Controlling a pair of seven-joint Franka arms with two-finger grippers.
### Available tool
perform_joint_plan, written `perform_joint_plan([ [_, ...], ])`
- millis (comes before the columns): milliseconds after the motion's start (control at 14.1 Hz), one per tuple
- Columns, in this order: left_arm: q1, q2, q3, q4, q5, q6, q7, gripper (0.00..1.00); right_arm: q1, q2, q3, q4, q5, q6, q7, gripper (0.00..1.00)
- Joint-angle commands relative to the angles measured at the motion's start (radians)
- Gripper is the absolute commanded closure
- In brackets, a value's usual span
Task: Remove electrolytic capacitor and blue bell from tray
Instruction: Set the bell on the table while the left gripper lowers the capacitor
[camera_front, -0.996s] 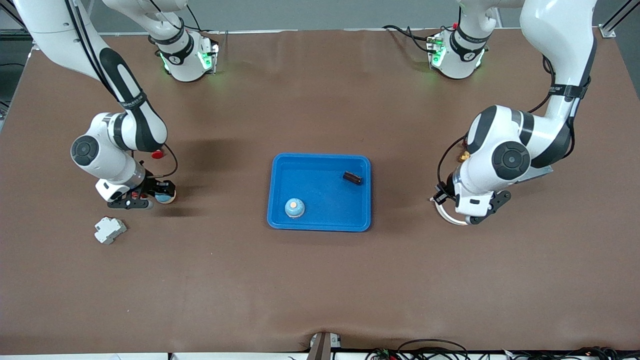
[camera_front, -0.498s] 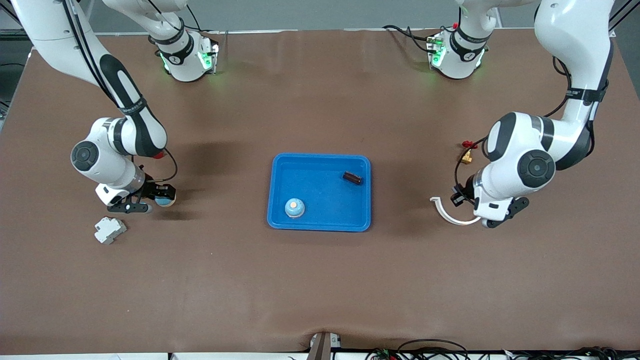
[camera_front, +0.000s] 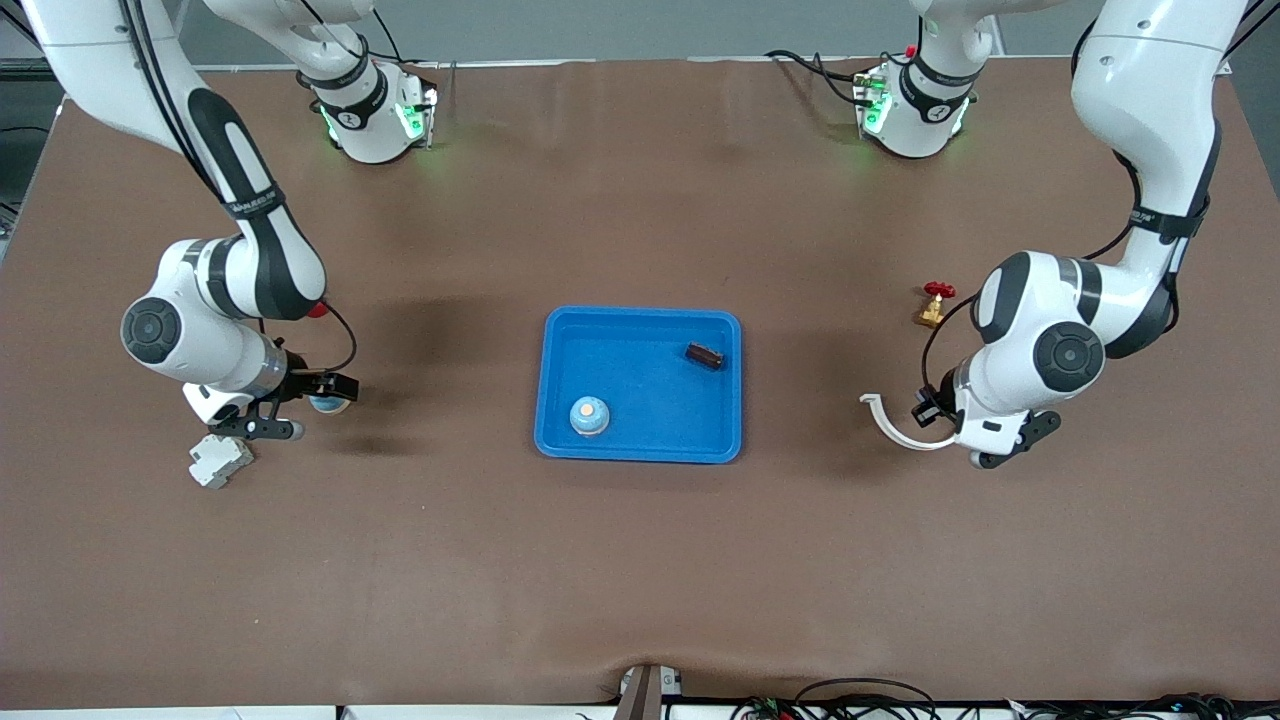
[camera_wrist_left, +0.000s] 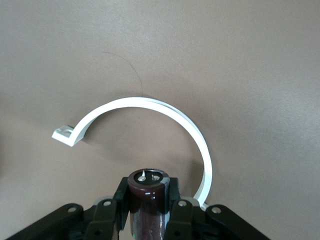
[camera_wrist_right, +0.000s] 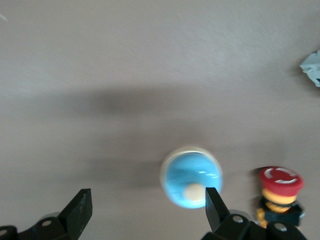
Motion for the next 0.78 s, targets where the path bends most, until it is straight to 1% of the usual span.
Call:
perform_joint_plan([
  [0,0.008,0.022,-0.007,-0.006,0.037,0.03,0.009,1.0,0.111,-0.017,-0.002,0.025,0.011,-0.015,0.21,0.0],
  [213,0.019,0.049,-0.007,-0.006,0.069,0.035,0.009,1.0,0.246,-0.007,-0.002,0.078,0.011,-0.014,0.49,0.0],
  [427,0.022,0.061,-0.007,-0.003,0.071,0.037,0.009,1.0,0.364,0.057,-0.003,0.177,0.011,-0.015,0.724,0.0],
  [711,0.019,0.084,-0.004,0.0,0.075,0.037,0.007,1.0,0.467,0.159,-0.003,0.333,0.011,-0.017,0.935,0.0],
])
